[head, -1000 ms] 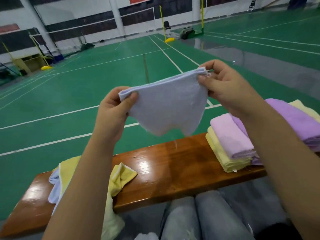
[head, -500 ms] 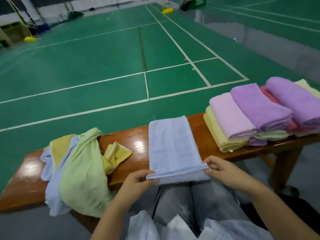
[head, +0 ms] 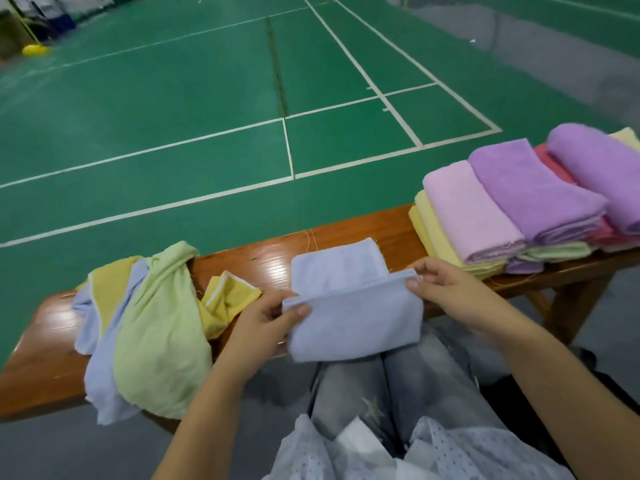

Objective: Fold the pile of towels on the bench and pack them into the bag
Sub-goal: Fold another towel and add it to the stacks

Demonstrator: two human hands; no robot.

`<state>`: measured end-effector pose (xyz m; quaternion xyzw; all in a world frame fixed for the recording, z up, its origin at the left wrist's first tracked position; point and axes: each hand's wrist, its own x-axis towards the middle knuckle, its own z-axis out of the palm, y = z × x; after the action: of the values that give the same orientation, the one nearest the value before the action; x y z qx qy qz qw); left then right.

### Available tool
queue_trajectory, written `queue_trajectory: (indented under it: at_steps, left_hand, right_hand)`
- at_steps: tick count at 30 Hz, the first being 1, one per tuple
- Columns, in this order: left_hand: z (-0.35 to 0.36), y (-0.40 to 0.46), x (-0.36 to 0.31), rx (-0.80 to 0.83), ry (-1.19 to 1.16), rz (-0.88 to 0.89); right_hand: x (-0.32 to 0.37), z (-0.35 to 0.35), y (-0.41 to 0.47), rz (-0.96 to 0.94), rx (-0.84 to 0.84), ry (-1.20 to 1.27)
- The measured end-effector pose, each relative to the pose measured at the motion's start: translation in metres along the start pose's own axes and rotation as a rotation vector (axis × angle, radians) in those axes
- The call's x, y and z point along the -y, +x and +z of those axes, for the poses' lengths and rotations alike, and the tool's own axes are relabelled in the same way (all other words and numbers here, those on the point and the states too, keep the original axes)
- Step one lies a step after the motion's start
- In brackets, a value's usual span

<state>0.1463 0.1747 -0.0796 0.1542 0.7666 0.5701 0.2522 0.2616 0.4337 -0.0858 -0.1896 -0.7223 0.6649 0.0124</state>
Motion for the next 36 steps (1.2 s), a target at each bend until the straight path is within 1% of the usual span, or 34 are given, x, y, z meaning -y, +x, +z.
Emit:
queue_trajectory:
  at_steps: [4,7,9,12,15,18,22,24,26,27,28,29,30,31,32,33,34,35,36]
  left_hand:
    - [0.000,0.055,0.001,-0.135,0.054,-0.012]
    - [0.001,0.094,0.015,-0.175,0.083,-0.064]
    - [0.002,0.115,0.025,-0.207,0.108,-0.109]
    - [0.003,0.133,0.038,-0.235,0.218,-0.169]
    - [0.004,0.142,0.047,-0.273,0.359,-0.163]
    - [0.004,0.151,0.047,-0.277,0.478,-0.172]
    - [0.002,0.158,0.048,-0.239,0.540,-0.194]
    - [0.002,0.160,0.045,-0.216,0.562,-0.240]
    - [0.002,0.159,0.036,-0.187,0.546,-0.292]
    - [0.001,0.154,0.032,-0.177,0.547,-0.281]
    - [0.000,0.145,0.029,-0.185,0.580,-0.210]
    - [0.001,0.132,0.028,-0.193,0.635,-0.071]
    - [0.001,0.114,0.029,-0.169,0.695,0.116]
    - [0.003,0.096,0.034,-0.099,0.754,0.302]
    - [0.005,0.079,0.041,0.014,0.824,0.417]
    - [0.006,0.066,0.052,0.140,0.905,0.464]
    - [0.005,0.058,0.065,0.247,0.989,0.455]
    - [0.004,0.053,0.078,0.317,1.067,0.415]
    - [0.001,0.051,0.091,0.335,1.123,0.386]
  right_hand:
    - [-0.004,0.014,0.060,-0.047,-0.213,-0.040]
    - [-0.011,0.025,0.100,-0.058,-0.285,-0.137]
    - [-0.019,0.028,0.121,-0.056,-0.289,-0.245]
    - [-0.032,0.030,0.142,-0.024,-0.272,-0.458]
    - [-0.039,0.031,0.155,0.040,-0.281,-0.660]
    - [-0.034,0.032,0.164,0.084,-0.271,-0.784]
    - [-0.033,0.030,0.171,0.126,-0.228,-0.822]
    - [-0.031,0.028,0.170,0.171,-0.200,-0.759]
    - [-0.026,0.026,0.164,0.221,-0.163,-0.633]
    - [-0.025,0.024,0.158,0.181,-0.170,-0.603]
    - [-0.026,0.023,0.149,0.065,-0.219,-0.632]
    - [-0.029,0.022,0.137,-0.110,-0.277,-0.677]
    - [-0.030,0.024,0.120,-0.310,-0.295,-0.703]
    - [-0.033,0.027,0.105,-0.470,-0.245,-0.731]
    - [-0.038,0.029,0.091,-0.551,-0.137,-0.772]
    - [-0.047,0.031,0.080,-0.566,-0.008,-0.830]
    - [-0.056,0.031,0.072,-0.529,0.120,-0.916]
    - [-0.067,0.028,0.068,-0.476,0.221,-1.017]
    - [-0.079,0.024,0.066,-0.430,0.288,-1.105]
